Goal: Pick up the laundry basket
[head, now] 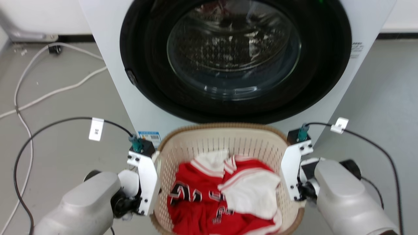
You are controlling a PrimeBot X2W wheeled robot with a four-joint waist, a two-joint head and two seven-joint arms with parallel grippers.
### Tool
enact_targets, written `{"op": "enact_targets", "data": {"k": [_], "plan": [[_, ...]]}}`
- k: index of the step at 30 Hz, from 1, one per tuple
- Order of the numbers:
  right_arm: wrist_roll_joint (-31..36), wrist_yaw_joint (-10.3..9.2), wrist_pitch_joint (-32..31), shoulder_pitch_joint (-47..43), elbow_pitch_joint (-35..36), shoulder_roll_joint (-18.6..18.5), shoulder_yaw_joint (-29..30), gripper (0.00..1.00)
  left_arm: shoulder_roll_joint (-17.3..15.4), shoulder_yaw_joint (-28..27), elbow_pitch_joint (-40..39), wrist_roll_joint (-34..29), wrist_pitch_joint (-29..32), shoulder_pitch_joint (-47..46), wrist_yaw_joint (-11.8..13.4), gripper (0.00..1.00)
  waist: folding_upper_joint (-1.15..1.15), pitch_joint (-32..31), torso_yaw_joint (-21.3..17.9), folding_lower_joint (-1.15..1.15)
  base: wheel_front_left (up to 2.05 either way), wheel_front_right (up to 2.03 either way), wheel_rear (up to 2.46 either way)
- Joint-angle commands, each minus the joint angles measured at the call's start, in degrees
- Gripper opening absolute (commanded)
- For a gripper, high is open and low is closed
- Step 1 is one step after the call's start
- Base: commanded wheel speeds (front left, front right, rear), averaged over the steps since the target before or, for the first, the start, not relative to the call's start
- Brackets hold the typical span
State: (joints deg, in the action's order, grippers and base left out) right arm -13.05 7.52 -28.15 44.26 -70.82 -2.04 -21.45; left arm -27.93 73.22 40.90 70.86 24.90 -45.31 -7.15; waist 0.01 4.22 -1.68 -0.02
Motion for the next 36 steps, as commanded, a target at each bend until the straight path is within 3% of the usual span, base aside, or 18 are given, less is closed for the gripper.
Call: {"op": "enact_targets", "data": {"k": [1, 4, 16, 36], "plan": [[-1.9, -0.03, -2.8, -1.9, 1.0, -1.5, -2.5, 0.00, -1.7, 0.2, -0.6, 0.0, 1.7, 1.2, -0.6, 0.00, -0.01, -2.5, -0.4, 0.02, 0.00, 0.00, 0.00], [-5.2, -0.02, -6.1, -2.1, 2.8, -1.4, -5.5, 0.00, -2.3, 0.1, -2.1, -1.3, 4.8, 2.4, -0.6, 0.00, -0.01, -3.9, -0.7, 0.02, 0.00, 0.00, 0.00], [-10.6, -0.02, -9.4, -2.0, 3.2, -1.8, -8.9, 0.00, -2.4, 0.3, -4.5, -1.6, 8.9, 5.0, -0.6, 0.00, -0.01, -5.7, -0.7, 0.02, 0.00, 0.00, 0.00], [-15.6, 0.04, -11.2, -2.5, 4.2, -3.4, -13.6, 0.00, -2.0, 0.3, -4.3, -1.6, 8.7, 4.7, -0.7, 0.00, -0.01, -5.5, -0.6, 0.02, 0.00, 0.00, 0.00]]}}
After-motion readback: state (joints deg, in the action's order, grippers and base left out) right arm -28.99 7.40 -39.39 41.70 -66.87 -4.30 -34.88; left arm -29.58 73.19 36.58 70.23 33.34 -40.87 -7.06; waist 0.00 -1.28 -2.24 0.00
